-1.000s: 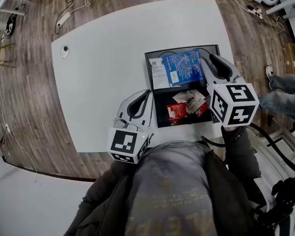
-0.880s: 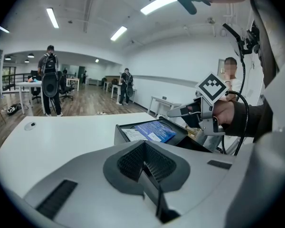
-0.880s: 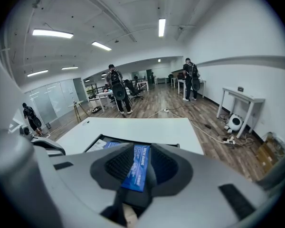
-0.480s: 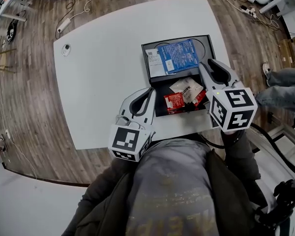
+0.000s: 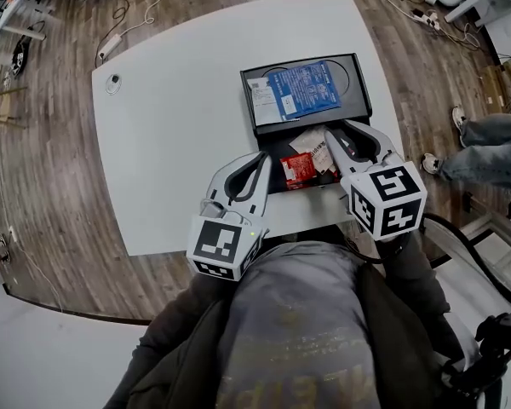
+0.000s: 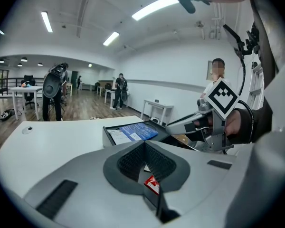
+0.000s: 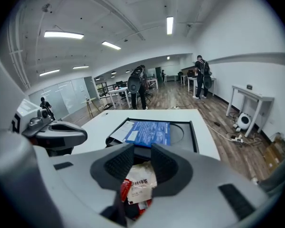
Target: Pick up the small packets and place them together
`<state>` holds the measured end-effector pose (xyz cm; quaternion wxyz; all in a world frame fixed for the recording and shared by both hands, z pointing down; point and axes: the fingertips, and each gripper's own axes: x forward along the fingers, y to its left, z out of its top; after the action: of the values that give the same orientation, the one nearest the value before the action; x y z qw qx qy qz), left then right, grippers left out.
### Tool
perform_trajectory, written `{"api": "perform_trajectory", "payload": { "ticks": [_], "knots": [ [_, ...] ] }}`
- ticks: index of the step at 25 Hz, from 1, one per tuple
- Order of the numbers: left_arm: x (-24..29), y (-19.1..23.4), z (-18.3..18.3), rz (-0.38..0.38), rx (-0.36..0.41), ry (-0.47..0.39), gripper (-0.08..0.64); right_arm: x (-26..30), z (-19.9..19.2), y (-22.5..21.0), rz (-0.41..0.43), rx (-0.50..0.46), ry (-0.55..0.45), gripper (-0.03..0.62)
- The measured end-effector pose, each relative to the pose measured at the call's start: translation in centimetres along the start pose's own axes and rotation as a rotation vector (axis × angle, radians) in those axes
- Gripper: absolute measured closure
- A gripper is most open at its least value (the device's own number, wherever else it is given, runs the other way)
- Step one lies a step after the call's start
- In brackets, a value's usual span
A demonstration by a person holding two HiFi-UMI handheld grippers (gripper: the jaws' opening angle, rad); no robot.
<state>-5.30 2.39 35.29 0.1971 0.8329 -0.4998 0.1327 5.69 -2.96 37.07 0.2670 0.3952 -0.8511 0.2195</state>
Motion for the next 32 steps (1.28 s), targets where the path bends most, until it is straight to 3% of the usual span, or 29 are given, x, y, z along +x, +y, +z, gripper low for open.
{"api": "perform_trajectory", "payload": {
  "ticks": [9,16,32],
  "knots": [
    [0.3,0.0,-1.8,0.006,-0.028,0.046,0.558,1.5,-2.4,0.7,0.051,-0.001,0.07,0.48],
    [0.8,0.2,-3.2,0.011,-0.053,0.082,0.558,3.5,-7.6,3.7,0.21,-0.155,0.301,0.48],
    [2.0,3.0,-4.1,0.037,-0.101,0.114,0.558,6.4,-10.7,4.4,0.268,-0.232,0.521,0.48]
  ]
}}
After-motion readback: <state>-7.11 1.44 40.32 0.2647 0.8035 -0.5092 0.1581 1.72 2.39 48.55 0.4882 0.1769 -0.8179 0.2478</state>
